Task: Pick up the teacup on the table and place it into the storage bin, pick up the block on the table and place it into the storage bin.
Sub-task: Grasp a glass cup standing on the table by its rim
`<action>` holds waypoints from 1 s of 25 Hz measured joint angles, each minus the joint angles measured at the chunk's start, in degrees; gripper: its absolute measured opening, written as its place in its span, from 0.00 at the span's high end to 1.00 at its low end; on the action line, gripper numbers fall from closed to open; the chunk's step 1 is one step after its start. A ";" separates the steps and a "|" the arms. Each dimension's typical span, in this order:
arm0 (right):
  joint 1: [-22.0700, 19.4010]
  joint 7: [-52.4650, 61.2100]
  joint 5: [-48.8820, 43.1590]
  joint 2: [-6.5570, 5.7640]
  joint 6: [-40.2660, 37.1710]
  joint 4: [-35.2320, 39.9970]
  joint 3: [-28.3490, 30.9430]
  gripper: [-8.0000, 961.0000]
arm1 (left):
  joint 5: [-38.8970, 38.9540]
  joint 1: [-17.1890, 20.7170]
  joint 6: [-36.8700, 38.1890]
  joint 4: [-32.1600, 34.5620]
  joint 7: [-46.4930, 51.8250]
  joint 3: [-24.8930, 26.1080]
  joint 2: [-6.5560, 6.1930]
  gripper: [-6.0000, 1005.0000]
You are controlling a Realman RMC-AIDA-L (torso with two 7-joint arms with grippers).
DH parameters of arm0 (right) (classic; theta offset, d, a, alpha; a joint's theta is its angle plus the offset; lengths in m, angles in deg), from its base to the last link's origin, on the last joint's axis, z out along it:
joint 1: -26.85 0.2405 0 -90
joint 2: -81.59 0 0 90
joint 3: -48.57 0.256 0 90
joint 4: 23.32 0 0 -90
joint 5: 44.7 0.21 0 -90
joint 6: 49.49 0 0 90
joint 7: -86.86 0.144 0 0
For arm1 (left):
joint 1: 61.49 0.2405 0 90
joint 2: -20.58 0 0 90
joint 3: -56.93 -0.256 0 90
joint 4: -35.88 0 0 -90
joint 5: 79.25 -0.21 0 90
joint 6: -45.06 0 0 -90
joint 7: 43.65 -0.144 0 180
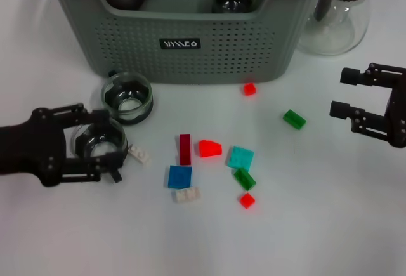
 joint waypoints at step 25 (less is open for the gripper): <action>6.35 6.04 -4.54 -0.88 2.66 -2.95 0.72 0.38 | -26.36 0.09 -15.40 36.89 41.87 -56.76 0.23 0.29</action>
